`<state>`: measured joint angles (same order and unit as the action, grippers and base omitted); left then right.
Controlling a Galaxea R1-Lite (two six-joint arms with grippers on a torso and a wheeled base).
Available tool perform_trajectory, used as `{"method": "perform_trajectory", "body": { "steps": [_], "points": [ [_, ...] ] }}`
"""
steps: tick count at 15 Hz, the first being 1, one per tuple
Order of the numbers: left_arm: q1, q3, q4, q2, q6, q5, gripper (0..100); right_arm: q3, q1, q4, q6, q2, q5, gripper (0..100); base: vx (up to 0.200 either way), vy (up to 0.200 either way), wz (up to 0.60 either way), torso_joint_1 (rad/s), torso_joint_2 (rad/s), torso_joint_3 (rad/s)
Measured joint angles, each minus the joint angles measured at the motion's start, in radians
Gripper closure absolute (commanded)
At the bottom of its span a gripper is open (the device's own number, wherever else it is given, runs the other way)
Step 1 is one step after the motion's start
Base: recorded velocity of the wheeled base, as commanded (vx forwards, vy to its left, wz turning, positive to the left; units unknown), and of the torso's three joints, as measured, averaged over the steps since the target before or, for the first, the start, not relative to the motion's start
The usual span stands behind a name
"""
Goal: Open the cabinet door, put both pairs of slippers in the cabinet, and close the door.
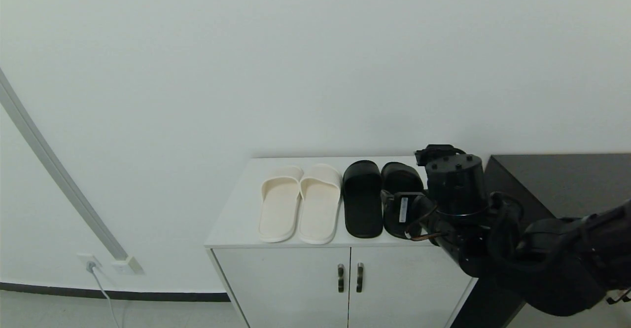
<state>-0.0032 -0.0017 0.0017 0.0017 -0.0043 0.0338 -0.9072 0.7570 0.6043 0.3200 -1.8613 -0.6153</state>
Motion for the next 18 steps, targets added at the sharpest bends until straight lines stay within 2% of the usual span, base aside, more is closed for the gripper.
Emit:
{"method": "perform_trajectory", "body": {
  "steps": [6, 18],
  "points": [
    [0.0, 0.0, 0.0, 0.0, 0.0, 0.0, 100, -0.192, -0.038, 0.028, -0.031, -0.205, -0.039, 0, 0.0, 0.0, 0.0, 0.0, 0.0, 0.0],
    [0.0, 0.0, 0.0, 0.0, 0.0, 0.0, 100, -0.515, -0.127, 0.077, -0.137, -0.489, -0.04, 0, 0.0, 0.0, 0.0, 0.0, 0.0, 0.0]
  ]
}}
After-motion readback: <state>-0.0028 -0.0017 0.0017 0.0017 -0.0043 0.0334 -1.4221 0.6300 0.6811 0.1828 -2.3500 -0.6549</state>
